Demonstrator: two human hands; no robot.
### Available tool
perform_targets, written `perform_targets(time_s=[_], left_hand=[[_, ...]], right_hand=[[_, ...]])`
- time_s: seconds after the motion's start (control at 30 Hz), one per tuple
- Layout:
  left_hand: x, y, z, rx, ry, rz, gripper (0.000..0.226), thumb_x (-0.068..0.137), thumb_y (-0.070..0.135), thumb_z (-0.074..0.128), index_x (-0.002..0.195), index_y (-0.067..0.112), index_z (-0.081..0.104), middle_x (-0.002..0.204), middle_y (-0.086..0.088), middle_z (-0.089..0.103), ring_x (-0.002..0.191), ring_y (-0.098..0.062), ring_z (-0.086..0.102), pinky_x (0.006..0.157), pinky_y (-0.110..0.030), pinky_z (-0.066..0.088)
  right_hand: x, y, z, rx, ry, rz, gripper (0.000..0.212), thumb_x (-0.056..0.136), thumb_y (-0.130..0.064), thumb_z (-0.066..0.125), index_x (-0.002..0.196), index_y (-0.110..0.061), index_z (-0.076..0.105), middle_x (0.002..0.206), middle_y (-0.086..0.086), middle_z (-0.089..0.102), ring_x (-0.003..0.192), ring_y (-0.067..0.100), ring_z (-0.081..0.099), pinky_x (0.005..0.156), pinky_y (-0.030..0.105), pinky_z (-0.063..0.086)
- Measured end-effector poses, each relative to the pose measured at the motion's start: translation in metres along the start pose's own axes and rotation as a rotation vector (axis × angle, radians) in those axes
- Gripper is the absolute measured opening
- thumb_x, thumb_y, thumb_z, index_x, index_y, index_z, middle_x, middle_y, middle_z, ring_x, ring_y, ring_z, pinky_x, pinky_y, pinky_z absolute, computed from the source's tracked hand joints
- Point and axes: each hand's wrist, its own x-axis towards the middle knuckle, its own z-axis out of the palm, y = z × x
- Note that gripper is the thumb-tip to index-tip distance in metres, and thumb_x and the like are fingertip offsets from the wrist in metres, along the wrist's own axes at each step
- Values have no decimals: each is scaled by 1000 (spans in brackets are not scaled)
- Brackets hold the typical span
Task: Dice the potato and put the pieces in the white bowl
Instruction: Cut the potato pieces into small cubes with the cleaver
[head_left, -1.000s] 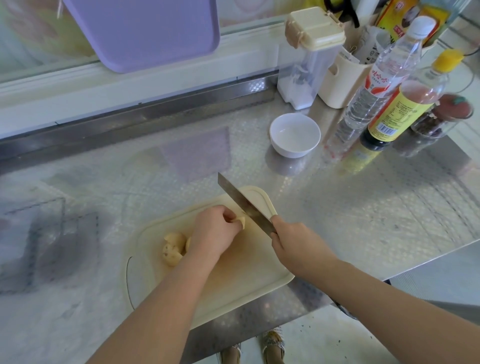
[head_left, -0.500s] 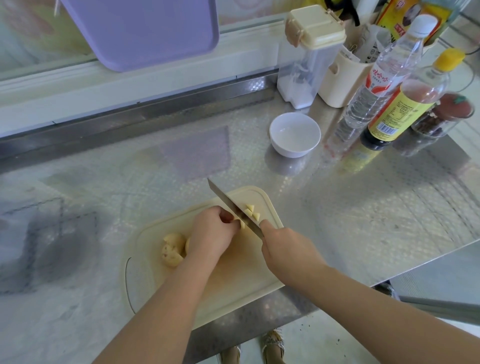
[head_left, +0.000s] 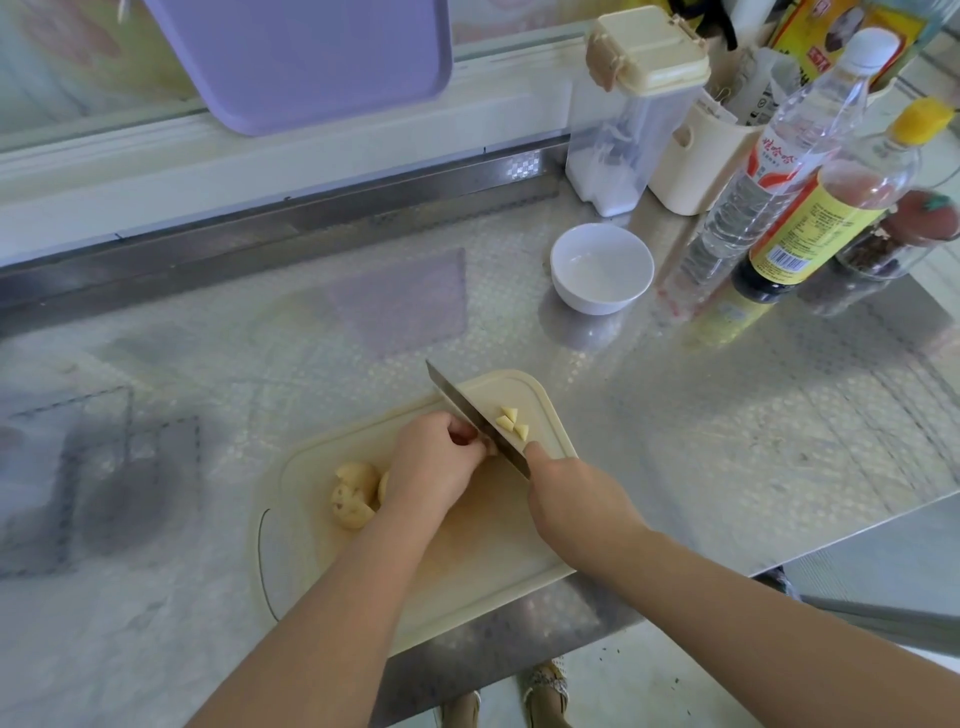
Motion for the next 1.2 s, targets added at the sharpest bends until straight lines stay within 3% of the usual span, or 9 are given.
perform_targets(time_s=[0.13,0.37,0.6,0.77,1.1,1.2], left_hand=[[-1,-5,-1,-25,-28,45,17,84,27,75,99,24,68,94,10,67,85,-7,62,67,-15,40],[-1,-8,-4,27,-58,142,15,87,18,72,100,25,72,96,10,67,86,-6,62,65,-10,37],[-1,-4,2,5,23,98,16,82,21,75,95,21,67,89,7,67,82,-11,63,72,-25,49],[-2,-5,3,14,29,30,19,83,27,74,101,20,71,94,6,70,90,-14,65,81,-32,53],[-4,-1,3,-51,7,-29,5,84,26,74,89,27,72,88,7,73,86,-13,68,82,-35,56],[-3,-2,4,-67,1,-33,12,84,26,74,96,26,71,90,6,73,85,-14,69,84,-37,56]], right_hand=[[5,9,-10,142,25,-16,19,105,-25,37,118,-14,46,76,2,48,75,30,58,65,41,49],[-5,21,-18,148,49,-36,14,105,-27,36,111,-17,44,78,8,56,70,29,59,64,46,52],[-15,19,-16,128,81,-42,17,106,-27,35,117,-18,43,74,5,53,67,27,58,63,45,52],[-20,14,-11,146,81,-45,14,106,-27,34,113,-18,43,71,2,49,64,25,55,60,42,47],[-16,6,-2,246,63,7,17,106,-31,35,115,-21,45,78,2,56,70,22,62,67,45,58],[-14,6,-2,253,71,3,16,107,-31,35,116,-22,45,77,0,56,69,20,62,66,43,58]])
